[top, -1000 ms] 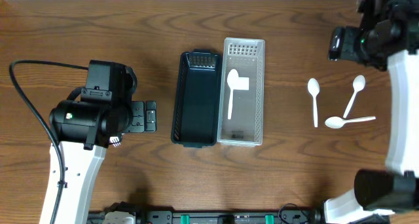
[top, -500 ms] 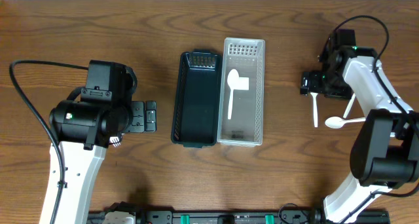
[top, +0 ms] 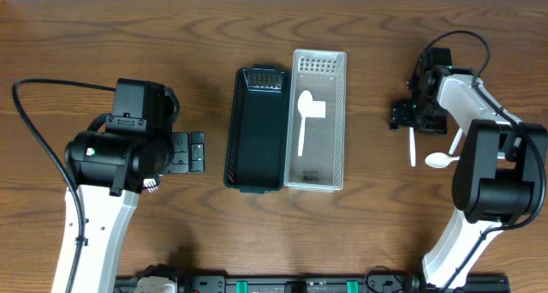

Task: Pack container
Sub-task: 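Return the right gripper and grasp a second white spoon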

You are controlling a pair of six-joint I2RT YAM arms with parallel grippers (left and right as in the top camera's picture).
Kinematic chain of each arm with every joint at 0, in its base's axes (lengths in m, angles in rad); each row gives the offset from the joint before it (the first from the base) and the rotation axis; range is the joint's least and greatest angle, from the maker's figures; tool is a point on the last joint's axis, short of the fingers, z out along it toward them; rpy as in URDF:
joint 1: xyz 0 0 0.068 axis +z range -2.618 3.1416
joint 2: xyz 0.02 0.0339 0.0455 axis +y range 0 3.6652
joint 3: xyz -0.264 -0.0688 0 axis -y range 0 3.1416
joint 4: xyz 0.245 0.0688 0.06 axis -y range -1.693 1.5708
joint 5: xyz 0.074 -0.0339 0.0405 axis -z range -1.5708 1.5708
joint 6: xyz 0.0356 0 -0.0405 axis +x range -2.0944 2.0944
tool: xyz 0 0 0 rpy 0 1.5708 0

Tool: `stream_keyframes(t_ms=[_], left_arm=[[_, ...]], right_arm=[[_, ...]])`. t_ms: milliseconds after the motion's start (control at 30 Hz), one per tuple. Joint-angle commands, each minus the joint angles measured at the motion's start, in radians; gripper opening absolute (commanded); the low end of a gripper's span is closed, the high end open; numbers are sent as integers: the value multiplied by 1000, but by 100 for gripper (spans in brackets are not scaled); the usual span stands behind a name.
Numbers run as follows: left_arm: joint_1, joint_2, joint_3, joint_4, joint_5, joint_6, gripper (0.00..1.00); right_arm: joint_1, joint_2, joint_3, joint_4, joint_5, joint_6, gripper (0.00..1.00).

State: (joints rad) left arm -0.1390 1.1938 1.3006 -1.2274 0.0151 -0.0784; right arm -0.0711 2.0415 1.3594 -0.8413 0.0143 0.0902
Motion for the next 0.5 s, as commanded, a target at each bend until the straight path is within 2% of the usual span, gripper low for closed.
stream_keyframes(t_ms=[0,167,367,467], left_arm=[[5,4,13,-3,-16,3,98],[5,4,13,-3,-16,3,98],[5,4,13,-3,-15,3,98],[5,4,13,-3,-16,3,98]], right_arm=[[-3,44,-6,1,11,1,70],[-3,58,-6,0,11,10,39],[-3,58,-6,-1,11,10,17],[-3,58,-6,1,11,10,13]])
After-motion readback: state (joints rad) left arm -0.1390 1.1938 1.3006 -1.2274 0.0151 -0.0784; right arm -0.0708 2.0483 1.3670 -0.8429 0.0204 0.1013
